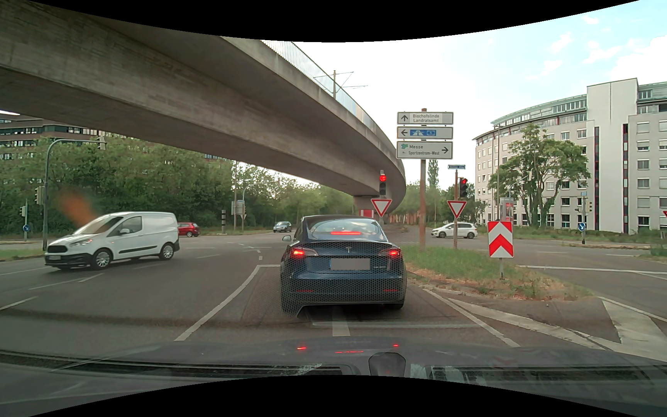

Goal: Follow the waypoints while adhering to traffic rules and regulations

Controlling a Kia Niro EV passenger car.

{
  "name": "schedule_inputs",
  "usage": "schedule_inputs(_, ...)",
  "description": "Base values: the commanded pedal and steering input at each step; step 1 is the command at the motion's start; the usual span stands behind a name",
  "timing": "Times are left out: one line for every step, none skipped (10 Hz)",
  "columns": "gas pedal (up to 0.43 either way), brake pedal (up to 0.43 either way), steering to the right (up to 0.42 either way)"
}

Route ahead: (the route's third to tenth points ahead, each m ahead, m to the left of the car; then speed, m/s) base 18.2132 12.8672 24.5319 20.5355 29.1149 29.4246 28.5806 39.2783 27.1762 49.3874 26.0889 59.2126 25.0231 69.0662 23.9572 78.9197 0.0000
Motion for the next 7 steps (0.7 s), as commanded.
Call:
schedule_inputs(0.0,0.287,-0.012)
schedule_inputs(0.0,0.287,-0.012)
schedule_inputs(0.0,0.287,-0.012)
schedule_inputs(0.0,0.287,-0.012)
schedule_inputs(0.0,0.287,-0.012)
schedule_inputs(0.0,0.287,-0.012)
schedule_inputs(0.0,0.287,-0.012)
